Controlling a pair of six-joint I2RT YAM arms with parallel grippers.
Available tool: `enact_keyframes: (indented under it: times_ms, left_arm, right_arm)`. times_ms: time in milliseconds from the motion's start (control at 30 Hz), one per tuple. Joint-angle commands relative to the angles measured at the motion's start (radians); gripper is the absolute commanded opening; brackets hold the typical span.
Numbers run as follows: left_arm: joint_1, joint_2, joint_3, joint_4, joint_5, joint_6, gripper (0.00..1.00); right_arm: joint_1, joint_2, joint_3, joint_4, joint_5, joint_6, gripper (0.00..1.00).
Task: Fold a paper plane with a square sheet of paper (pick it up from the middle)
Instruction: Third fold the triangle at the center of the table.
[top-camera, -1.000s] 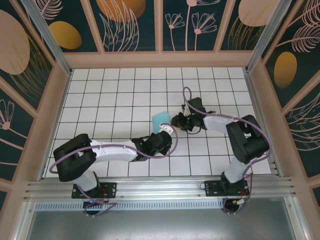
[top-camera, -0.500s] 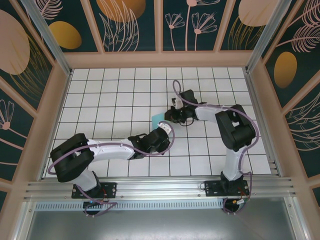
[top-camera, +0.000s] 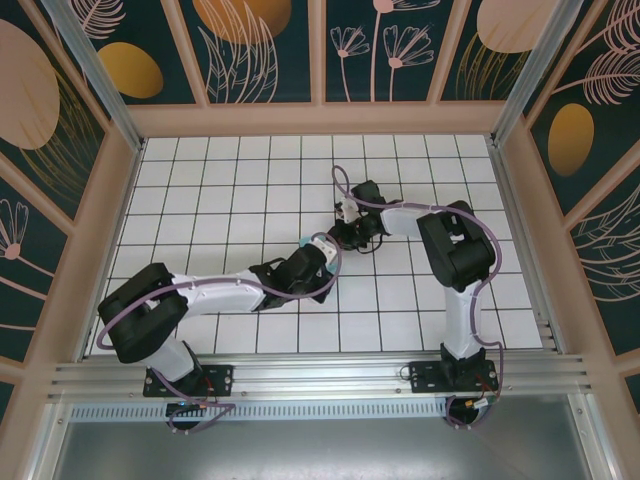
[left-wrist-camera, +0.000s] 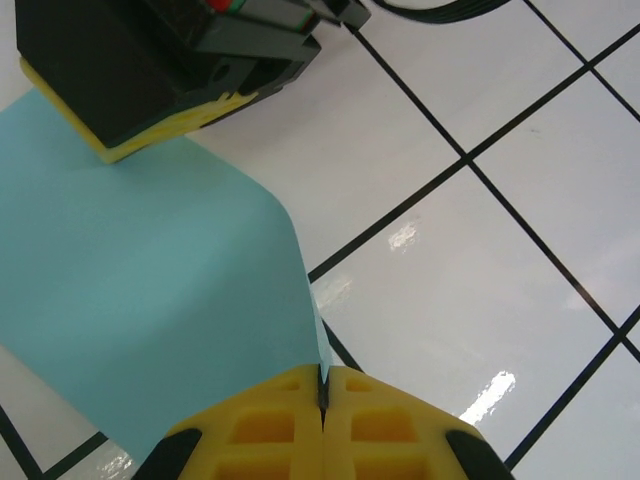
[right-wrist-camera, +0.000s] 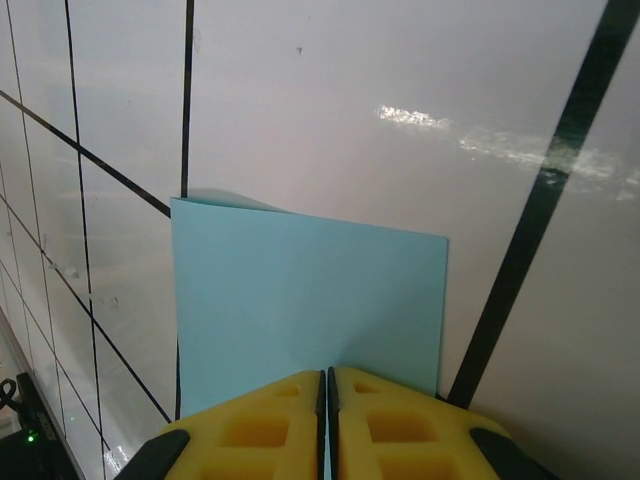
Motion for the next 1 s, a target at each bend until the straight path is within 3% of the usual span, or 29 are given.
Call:
enact_keyframes:
  times_ms: [0,967]
  left_arm:
    - [0.026,0.000,-0.012,0.017,0.045,0.001,0.00]
    - [0.079,0.042,-0.061,0.032,-0.049,0.005,0.00]
  right_arm:
    - [0.019,0.026,0.011,-0.077,0.026,-0.044,0.14]
    - [0.050,0.023,-0.002,-0.073,0.081,-0.011,0.15]
